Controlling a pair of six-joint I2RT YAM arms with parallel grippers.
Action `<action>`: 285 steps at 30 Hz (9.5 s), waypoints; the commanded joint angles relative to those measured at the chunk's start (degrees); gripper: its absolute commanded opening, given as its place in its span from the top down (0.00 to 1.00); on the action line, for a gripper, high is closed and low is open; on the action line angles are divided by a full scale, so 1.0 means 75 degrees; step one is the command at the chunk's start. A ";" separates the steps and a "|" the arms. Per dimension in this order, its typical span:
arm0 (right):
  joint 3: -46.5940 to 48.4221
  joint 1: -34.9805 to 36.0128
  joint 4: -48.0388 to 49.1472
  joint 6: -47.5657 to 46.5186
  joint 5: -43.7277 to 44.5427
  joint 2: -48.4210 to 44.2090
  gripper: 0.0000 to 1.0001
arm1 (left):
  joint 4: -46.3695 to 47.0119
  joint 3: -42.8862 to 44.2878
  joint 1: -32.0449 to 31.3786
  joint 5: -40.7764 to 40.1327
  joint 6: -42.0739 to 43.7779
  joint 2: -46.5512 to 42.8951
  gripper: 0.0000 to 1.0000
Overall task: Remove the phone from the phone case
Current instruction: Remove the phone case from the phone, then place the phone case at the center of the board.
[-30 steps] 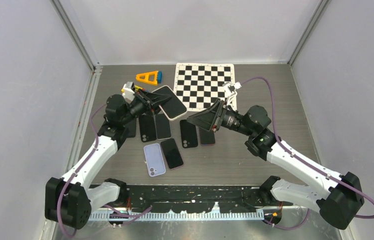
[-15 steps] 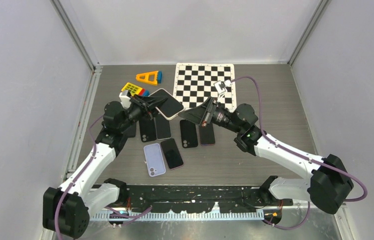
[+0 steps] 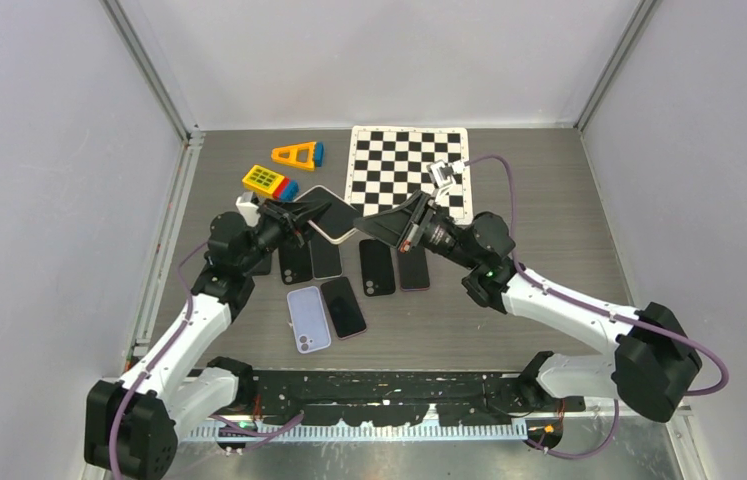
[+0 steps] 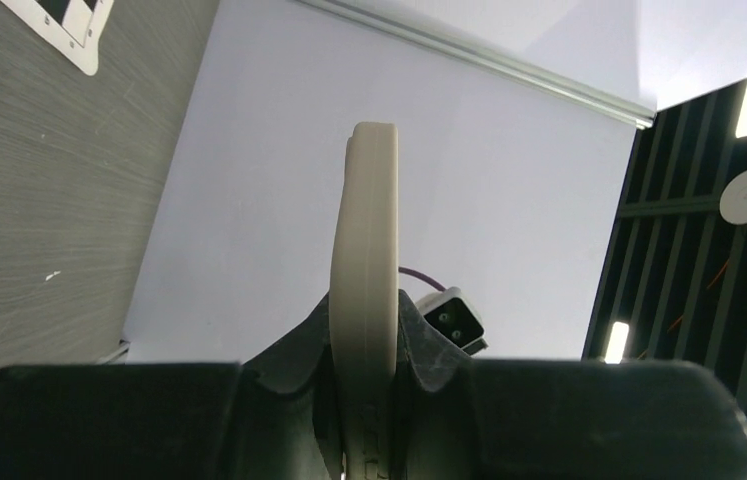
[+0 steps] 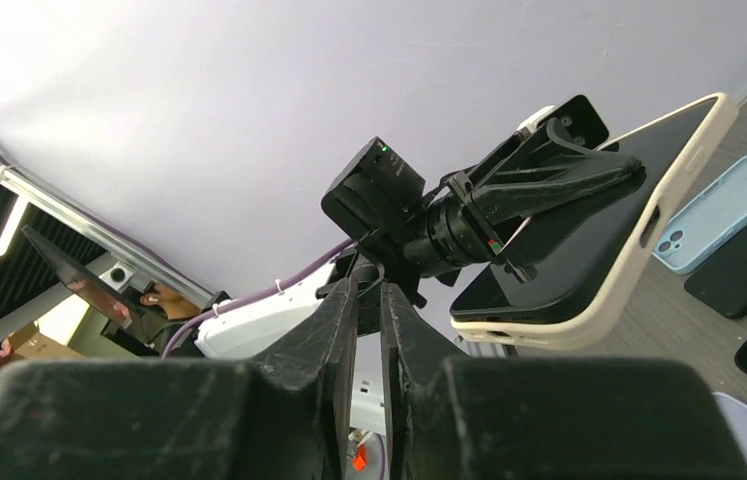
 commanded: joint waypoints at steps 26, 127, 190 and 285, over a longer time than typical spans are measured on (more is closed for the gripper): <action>-0.0164 0.0258 -0.1357 -0.0028 0.2859 0.1525 0.79 | 0.0747 0.0207 -0.0063 -0.0139 -0.0524 -0.1010 1.00; 0.1085 -0.0109 -0.2234 -0.0968 0.0514 0.0029 0.89 | 0.2898 -0.0453 -0.0130 -0.0213 -0.0903 0.0279 1.00; 0.1574 -0.0165 -0.2881 0.1166 0.0822 0.1410 0.94 | 0.1597 0.1587 -0.0516 0.3142 0.3956 0.0155 0.95; 0.0526 -0.1845 -0.6656 0.1013 0.1705 -0.2590 1.00 | -0.1135 0.1406 -0.0795 -0.0212 0.6998 0.1035 1.00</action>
